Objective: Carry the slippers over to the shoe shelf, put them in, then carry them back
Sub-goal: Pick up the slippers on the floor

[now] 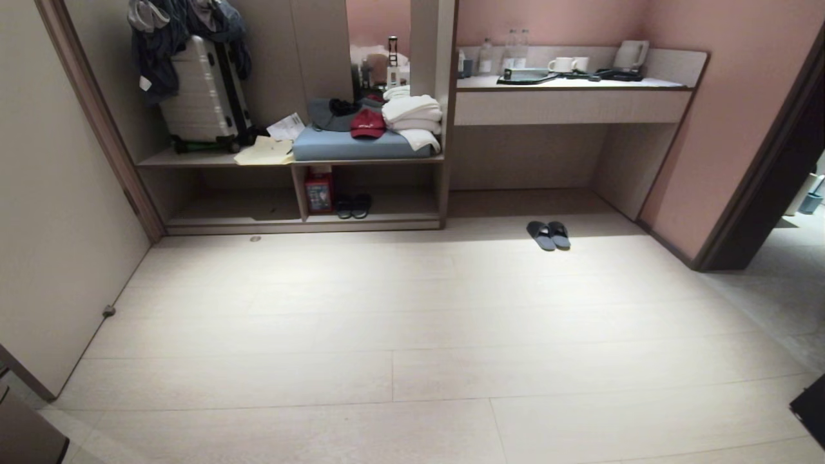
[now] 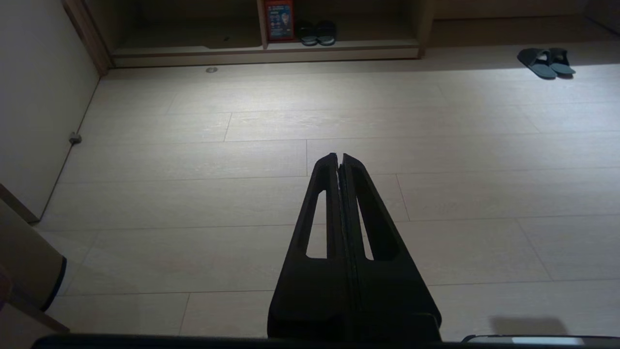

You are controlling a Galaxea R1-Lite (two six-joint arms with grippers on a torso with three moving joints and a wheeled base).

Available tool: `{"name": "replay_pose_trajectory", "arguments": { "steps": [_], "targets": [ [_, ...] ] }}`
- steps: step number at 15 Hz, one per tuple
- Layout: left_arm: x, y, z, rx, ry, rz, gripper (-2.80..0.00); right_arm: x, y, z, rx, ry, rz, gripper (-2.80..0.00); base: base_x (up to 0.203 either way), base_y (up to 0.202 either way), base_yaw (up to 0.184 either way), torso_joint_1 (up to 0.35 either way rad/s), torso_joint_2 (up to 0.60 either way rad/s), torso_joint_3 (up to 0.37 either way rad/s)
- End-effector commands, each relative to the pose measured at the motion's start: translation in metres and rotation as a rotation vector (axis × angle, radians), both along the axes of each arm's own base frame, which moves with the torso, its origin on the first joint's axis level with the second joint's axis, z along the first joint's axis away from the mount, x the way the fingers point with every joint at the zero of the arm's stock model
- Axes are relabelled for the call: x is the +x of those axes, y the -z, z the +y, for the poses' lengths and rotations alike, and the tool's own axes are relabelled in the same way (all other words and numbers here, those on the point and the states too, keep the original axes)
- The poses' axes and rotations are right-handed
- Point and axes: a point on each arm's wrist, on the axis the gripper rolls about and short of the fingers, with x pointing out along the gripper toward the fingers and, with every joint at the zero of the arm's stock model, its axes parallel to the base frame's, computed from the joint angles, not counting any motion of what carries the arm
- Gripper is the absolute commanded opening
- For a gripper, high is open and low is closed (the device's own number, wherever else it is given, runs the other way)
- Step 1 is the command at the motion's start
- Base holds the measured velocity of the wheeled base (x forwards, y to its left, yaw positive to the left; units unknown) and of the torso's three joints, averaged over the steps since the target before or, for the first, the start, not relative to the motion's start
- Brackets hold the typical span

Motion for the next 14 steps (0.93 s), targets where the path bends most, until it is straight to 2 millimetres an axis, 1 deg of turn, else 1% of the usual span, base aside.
{"name": "replay_pose_trajectory", "arguments": {
  "steps": [1, 14],
  "targets": [
    [0.0001, 0.0000, 0.0000, 0.000, -0.001, 0.001, -2.80, -0.0001, 0.0000, 0.0000, 0.000, 0.000, -0.002, -2.80, 0.000, 0.000, 0.000, 0.000, 0.00, 0.000],
    [0.0001, 0.0000, 0.0000, -0.003, -0.001, 0.001, -2.80, 0.0000, 0.0000, 0.0000, 0.000, 0.000, 0.000, -2.80, 0.000, 0.000, 0.000, 0.000, 0.00, 0.000]
  ]
}}
